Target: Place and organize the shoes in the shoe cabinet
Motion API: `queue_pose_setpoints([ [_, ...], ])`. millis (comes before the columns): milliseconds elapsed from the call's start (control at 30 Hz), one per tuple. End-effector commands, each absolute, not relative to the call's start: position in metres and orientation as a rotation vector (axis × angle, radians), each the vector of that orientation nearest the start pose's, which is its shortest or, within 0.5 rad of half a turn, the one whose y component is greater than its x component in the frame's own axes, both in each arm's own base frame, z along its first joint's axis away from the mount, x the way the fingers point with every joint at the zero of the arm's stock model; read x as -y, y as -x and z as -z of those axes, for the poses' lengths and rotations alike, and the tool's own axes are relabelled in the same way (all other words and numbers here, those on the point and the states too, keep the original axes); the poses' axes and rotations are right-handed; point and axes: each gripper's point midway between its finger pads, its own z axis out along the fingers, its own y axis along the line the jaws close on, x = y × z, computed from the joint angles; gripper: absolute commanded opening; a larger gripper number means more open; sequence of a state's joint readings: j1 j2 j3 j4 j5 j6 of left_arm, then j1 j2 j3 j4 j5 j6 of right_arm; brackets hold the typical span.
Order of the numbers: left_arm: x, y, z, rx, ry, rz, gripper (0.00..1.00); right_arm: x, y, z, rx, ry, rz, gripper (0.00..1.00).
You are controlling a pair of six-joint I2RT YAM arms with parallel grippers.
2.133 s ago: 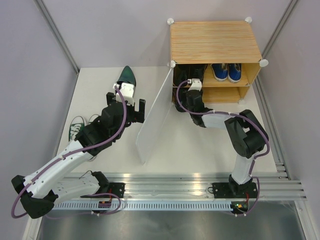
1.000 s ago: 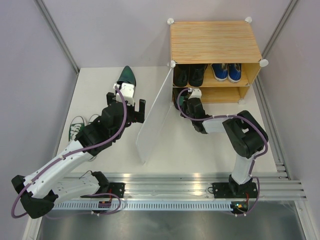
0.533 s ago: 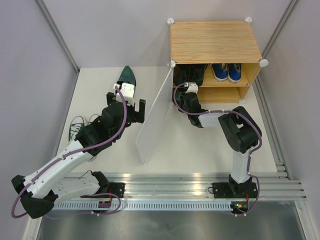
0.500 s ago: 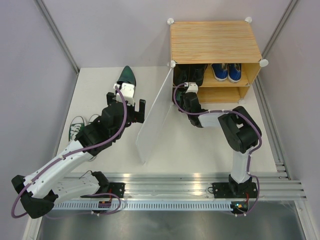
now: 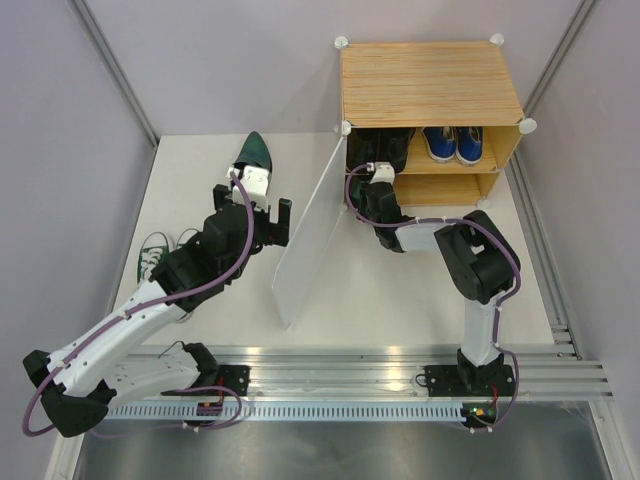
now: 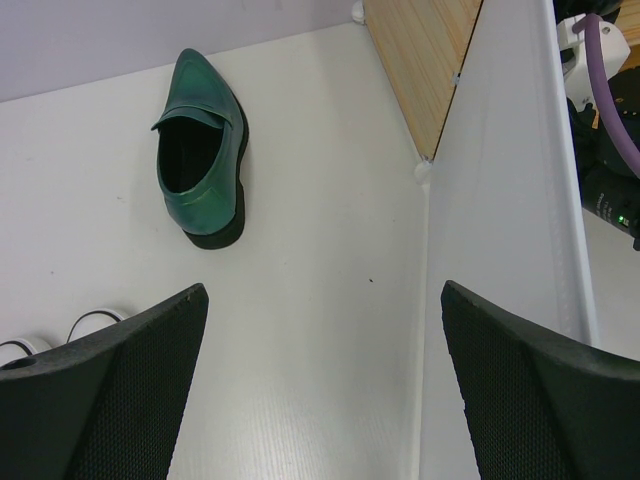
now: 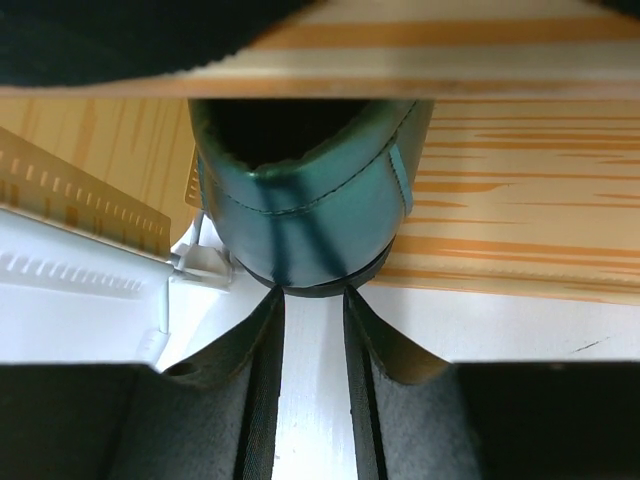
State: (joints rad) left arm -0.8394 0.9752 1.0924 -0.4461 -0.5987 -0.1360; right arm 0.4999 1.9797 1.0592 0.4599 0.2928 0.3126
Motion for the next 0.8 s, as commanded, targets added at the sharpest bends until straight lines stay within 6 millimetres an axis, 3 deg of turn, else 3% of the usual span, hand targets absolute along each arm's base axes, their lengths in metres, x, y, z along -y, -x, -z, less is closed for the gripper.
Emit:
queue_pose_setpoints([
  [0,0.167,-0.277,-0.317,-1.791,-0.256,0.115,1.0,-0.219,-0.498,-0.087,-1.902,-0.014,-0.241,0.34],
  [167,0.165,-0.279,-0.315,-1.791,-0.241,0.095,1.0,-0.222,-0.493,-0.089,-1.91,0.009,-0.258,0.35],
  [333,0.164,-0.282,-0.311,-1.796,-0.232,0.075,1.0,-0.221,-0.477,-0.094,-1.916,0.03,-0.293,0.45],
  [433,0.159,-0.285,-0.311,-1.795,-0.205,0.061,1.0,-0.219,-0.465,-0.107,-1.904,0.008,-0.334,0.47],
  [533,0.154,-0.289,-0.31,-1.798,-0.194,0.038,1.0,-0.218,-0.446,-0.124,-1.875,-0.004,-0.38,0.47],
  [567,0.152,-0.29,-0.31,-1.795,-0.19,0.031,1.0,-0.216,-0.435,-0.113,-1.899,0.004,-0.376,0.48],
  [633,0.145,-0.295,-0.306,-1.801,-0.175,-0.009,1.0,-0.218,-0.422,-0.111,-1.907,0.0,-0.395,0.5],
  [767,0.131,-0.313,-0.294,-1.845,-0.119,-0.055,1.0,-0.202,-0.386,-0.108,-1.923,-0.071,-0.438,0.51],
])
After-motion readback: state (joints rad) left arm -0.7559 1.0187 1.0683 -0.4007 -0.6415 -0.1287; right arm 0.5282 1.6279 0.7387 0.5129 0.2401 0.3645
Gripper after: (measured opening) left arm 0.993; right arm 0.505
